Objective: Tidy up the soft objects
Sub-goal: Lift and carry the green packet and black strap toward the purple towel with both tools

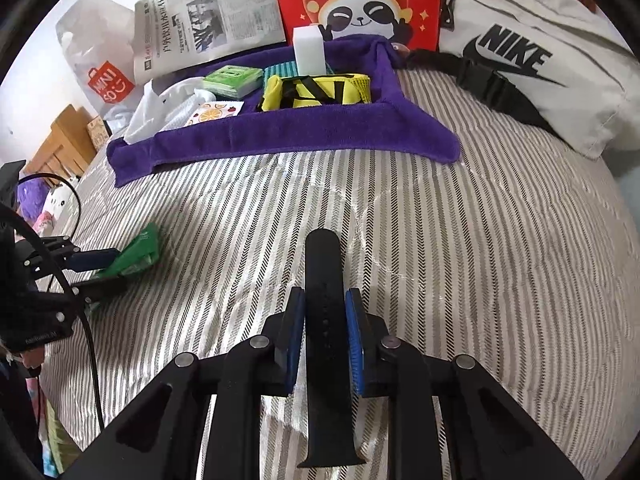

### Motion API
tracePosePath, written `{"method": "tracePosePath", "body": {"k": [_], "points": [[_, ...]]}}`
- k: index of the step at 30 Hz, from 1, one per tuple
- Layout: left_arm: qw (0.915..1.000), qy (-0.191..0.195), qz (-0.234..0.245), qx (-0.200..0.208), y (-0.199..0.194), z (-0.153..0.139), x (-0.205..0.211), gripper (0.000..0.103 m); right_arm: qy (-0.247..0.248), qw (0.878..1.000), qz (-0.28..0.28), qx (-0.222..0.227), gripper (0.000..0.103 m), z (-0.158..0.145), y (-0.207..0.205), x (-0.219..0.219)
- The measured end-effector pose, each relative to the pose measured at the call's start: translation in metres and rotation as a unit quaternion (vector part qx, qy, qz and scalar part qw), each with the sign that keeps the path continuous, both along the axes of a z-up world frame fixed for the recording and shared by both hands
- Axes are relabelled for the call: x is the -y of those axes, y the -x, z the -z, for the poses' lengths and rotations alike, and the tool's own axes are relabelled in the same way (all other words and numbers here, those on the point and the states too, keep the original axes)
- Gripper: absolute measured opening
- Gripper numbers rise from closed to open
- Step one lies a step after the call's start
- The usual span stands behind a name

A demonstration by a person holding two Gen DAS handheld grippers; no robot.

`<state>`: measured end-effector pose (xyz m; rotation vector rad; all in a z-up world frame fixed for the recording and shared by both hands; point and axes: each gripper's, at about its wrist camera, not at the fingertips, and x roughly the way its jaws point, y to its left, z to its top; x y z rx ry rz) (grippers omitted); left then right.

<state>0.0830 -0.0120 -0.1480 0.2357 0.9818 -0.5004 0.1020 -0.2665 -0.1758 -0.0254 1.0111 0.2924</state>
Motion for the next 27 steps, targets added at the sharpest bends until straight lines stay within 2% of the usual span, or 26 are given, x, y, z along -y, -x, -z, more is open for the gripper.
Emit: {"method": "tracePosePath", "body": {"k": [8,13,15,19,22,27], "points": [[0.9982,0.033,-0.05,-0.006,0.007,-0.006,-0.026,0.028,0.015,1.0,-0.013,-0.007,0.021,0.003,-0.002,-0.008],[0.9991,-0.001,-0.043,-0.007,0.009,0.001,-0.021,0.029,0.034,0.999,-0.029,-0.011,0.022,0.006,0.002,-0.01],[0.9992,-0.012,-0.038,0.0,0.011,0.001,-0.019,0.032,0.032,0.999,-0.032,-0.016,0.027,0.006,0.005,-0.009],[0.9993,-0.013,-0.034,0.003,0.012,0.001,-0.018,0.032,0.048,0.998,-0.035,-0.024,0.027,0.006,0.014,-0.01],[0.9993,-0.017,-0.032,0.008,0.013,0.001,-0.017,0.033,0.068,0.997,-0.044,-0.012,0.026,0.008,0.019,-0.016],[0.9994,-0.014,-0.032,0.004,0.014,0.001,-0.017,0.029,0.06,0.997,-0.043,-0.009,0.021,0.009,0.016,-0.014]]}}
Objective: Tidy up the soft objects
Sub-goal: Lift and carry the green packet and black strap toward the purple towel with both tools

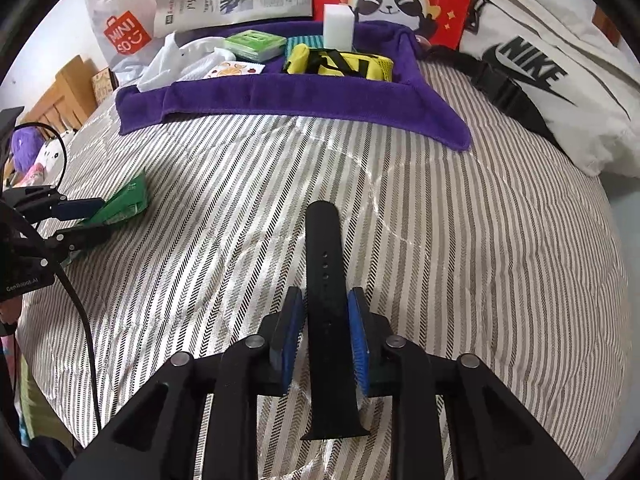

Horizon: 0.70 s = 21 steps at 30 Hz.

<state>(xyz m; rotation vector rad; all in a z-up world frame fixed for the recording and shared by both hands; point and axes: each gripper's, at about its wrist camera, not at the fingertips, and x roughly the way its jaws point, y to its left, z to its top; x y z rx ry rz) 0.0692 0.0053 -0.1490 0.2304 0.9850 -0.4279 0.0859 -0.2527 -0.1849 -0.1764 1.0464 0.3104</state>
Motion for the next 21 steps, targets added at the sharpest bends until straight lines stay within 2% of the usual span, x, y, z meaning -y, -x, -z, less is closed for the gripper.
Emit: {"method": "tracePosePath", "body": {"k": [4,11,21], "points": [[0.9998,0.019,0.006,-0.003,0.001,0.0,0.0,0.027,-0.013,1.0,0.002,-0.005,0.02,-0.001,-0.006,0.002],[0.9987,0.05,-0.012,0.002,0.0,-0.014,-0.011,0.026,-0.028,1.0,0.004,0.0,0.02,-0.012,-0.01,0.001],[0.9968,0.072,-0.034,0.01,-0.015,-0.031,-0.023,0.026,-0.045,0.999,-0.008,0.017,0.02,-0.041,-0.026,-0.014]]}}
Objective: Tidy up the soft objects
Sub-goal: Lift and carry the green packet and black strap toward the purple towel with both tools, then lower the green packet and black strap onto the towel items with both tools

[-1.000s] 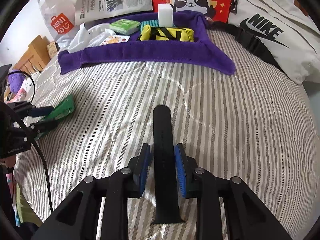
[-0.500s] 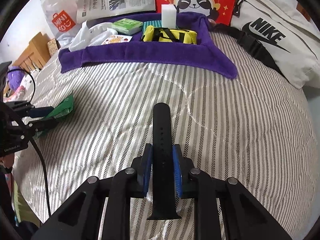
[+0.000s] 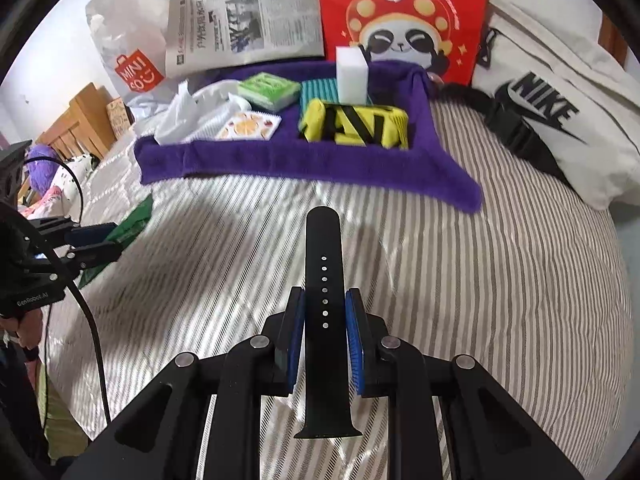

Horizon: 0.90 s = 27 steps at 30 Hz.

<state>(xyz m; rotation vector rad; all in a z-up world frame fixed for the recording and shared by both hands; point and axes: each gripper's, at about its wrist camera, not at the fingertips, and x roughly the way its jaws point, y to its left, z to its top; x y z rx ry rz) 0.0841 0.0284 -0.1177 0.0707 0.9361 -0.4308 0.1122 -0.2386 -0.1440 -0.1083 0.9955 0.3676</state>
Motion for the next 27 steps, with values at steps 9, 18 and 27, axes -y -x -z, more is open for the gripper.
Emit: {"method": "tracePosePath", "body": {"k": [9,18,27], "points": [[0.9996,0.019,-0.019,0.009,-0.025,-0.017,-0.002,0.026,-0.017,1.0,-0.006,0.012,0.02,-0.022,-0.03,-0.013],[0.999,0.028,-0.029,0.016,-0.058,-0.034,-0.005,0.026,-0.019,1.0,-0.004,0.022,0.02,-0.039,-0.07,-0.02],[0.9986,0.028,-0.042,0.013,-0.091,-0.038,-0.009,0.026,-0.007,0.999,-0.03,0.034,0.02,-0.048,-0.125,-0.044]]}}
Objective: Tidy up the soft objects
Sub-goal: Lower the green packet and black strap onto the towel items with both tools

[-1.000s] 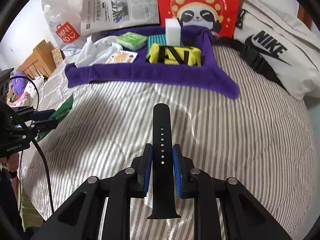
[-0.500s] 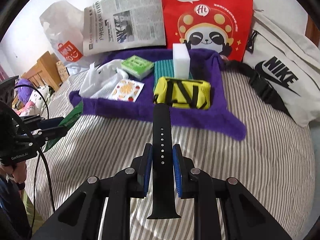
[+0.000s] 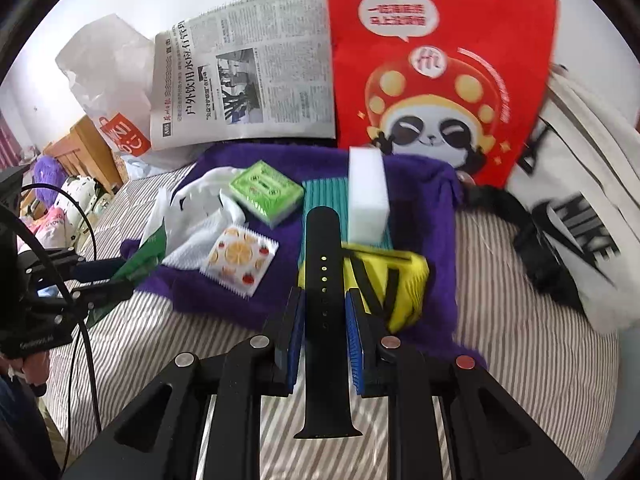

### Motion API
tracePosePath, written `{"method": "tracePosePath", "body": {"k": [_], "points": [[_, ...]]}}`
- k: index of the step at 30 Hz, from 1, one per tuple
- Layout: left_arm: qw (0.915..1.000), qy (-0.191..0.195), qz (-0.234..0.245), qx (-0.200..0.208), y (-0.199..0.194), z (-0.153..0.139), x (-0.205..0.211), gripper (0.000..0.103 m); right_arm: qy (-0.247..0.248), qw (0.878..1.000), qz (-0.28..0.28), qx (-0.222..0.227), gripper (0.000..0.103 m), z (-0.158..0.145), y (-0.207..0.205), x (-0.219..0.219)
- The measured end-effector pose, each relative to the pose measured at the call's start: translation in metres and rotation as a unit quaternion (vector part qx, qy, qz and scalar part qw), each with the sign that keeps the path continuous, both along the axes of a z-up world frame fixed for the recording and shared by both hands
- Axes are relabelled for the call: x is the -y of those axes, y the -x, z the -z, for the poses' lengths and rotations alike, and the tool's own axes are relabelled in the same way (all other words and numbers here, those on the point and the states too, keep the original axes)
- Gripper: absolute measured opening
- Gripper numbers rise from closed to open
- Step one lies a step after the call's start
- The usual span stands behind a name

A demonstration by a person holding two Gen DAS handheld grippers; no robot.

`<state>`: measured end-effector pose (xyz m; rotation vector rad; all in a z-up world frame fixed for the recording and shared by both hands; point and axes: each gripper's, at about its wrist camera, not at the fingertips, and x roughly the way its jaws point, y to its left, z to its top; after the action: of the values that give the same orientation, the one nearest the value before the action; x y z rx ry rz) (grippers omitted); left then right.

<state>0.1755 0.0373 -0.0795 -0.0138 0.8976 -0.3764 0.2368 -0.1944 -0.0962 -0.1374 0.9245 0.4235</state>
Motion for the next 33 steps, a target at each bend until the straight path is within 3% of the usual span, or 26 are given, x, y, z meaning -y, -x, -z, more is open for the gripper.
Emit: {"method": "tracePosePath", "body": {"k": [10,22,25,33], "points": [[0.9998,0.002,-0.013,-0.011,-0.027,0.008,-0.006,0.026,0.03,0.999,-0.019,-0.012,0.02,0.028,-0.053,-0.027],[0.9998,0.005,-0.01,-0.014,-0.046,0.014,-0.01,0.026,0.061,0.997,-0.031,-0.018,0.021,0.051,-0.072,-0.029],[0.9998,0.004,-0.005,-0.018,-0.049,0.017,-0.007,0.026,0.049,0.998,-0.033,-0.017,0.021,0.053,-0.072,-0.025],[0.9996,-0.005,0.005,-0.026,-0.057,0.023,0.002,0.026,0.033,0.999,-0.031,-0.014,0.036,0.045,-0.065,-0.011]]}}
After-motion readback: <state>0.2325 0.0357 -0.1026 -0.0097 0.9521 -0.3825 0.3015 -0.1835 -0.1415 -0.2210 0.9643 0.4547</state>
